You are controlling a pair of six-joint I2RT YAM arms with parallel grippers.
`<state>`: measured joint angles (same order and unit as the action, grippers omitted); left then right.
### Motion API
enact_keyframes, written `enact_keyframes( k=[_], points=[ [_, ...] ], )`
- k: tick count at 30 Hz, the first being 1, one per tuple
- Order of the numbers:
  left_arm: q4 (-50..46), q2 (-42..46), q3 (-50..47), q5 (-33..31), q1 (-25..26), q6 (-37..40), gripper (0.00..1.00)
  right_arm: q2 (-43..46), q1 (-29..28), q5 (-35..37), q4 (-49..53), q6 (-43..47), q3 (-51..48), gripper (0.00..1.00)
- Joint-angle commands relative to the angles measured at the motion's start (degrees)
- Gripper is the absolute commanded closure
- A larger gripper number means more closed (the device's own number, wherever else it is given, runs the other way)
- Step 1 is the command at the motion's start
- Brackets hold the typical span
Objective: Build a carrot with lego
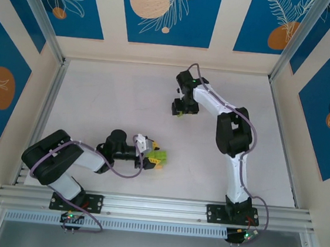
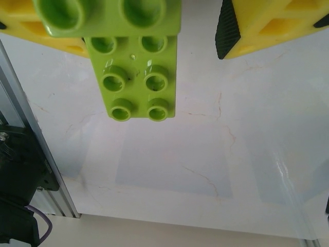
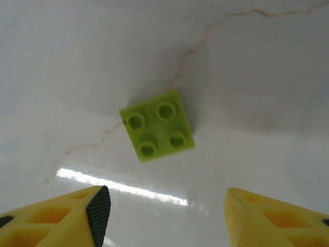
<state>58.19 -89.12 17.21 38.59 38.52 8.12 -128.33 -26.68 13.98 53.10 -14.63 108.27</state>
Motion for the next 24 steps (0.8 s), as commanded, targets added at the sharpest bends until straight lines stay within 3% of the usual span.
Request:
enact_keyframes(
  k=[1,14,24],
  points=[
    [0.37,-0.18,0.93,1.78,-0.5,1.76,0.41,-1.62,-0.31,-0.97,0.07,6.23,3.71,0.38],
    [-1.48,0.18,1.07,1.4,-0.5,2.69,0.42,-8.31,0.99,-1.72,4.34,12.21,13.42,0.39],
    [-1.7,-0.43,1.42,1.58,-0.54,2.87,0.46,-9.46,1.72,-2.33,4.21,12.61,12.67,0.39]
  ],
)
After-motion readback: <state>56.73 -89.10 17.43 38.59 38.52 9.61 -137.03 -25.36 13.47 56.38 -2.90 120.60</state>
